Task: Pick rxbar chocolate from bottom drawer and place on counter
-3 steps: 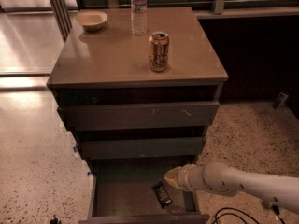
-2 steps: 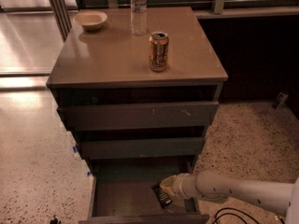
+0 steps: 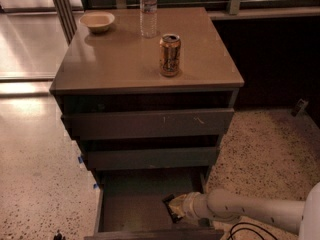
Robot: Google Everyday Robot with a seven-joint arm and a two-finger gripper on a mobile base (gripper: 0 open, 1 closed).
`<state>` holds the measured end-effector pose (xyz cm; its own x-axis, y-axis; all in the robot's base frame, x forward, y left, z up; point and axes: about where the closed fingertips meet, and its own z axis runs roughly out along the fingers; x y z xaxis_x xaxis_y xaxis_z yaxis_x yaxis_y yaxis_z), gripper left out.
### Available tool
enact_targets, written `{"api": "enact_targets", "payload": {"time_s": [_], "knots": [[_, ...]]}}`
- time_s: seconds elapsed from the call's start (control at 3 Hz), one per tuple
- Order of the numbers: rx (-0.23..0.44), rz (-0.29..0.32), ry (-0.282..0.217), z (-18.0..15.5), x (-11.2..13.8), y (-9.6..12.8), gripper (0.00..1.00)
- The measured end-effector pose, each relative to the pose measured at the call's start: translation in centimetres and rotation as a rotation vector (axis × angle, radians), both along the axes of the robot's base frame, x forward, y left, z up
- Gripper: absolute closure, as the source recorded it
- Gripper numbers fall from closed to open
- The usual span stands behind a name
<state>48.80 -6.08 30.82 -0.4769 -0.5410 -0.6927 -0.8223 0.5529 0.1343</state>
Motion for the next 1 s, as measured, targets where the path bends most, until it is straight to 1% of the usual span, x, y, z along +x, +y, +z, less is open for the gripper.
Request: {"api": "enact_targets", "payload": {"time_s": [0.33, 0.67, 1.0], "knots": [[-0.069, -0.009, -0.026, -1.7, 0.2, -0.9, 1.0], [-0.134, -0.011, -0.044, -5.0, 0.7, -2.4, 1.0], [-0.162, 0.037, -0.027, -10.0, 1.1, -2.9, 1.0]]}}
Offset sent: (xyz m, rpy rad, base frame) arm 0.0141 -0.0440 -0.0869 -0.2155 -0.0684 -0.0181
